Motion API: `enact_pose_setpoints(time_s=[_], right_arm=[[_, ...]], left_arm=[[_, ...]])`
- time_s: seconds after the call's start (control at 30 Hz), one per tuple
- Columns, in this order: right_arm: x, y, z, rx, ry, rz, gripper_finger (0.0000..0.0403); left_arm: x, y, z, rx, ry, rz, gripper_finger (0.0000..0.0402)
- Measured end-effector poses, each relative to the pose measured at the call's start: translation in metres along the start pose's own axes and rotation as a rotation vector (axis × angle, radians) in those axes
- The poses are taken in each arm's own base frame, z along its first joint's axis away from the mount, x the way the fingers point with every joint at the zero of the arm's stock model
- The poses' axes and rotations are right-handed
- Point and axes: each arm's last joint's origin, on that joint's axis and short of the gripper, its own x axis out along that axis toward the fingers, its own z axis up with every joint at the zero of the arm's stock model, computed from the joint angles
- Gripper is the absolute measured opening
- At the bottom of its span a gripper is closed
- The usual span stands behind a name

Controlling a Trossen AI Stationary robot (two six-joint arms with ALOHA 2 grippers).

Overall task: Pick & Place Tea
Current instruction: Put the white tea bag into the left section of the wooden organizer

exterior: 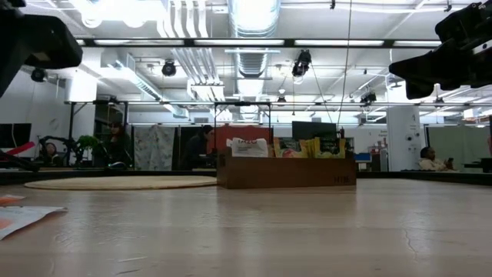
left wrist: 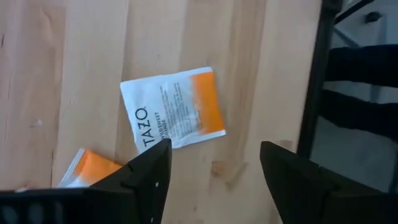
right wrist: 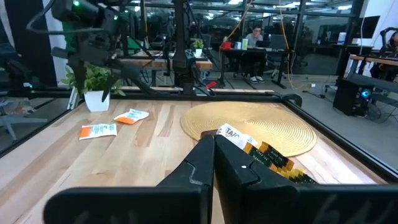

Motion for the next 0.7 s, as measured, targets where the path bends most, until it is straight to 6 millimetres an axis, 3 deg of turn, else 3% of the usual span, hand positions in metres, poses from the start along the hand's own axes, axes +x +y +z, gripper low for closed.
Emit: enact_pose_setpoints(time_s=[0.4,0.7], right_arm=[[0.0,0.0,0.0,0.0,0.0,0.001,0.0009],[0.0,0.0,0.0,0.0,0.0,0.0,0.0009]], left_arm=[[0.044,0.007,-0.004,-0.042,0.015,0.178,0.0238],[0.062,0.018,0.001,-0.149,-0.016,0.282,0.0237]])
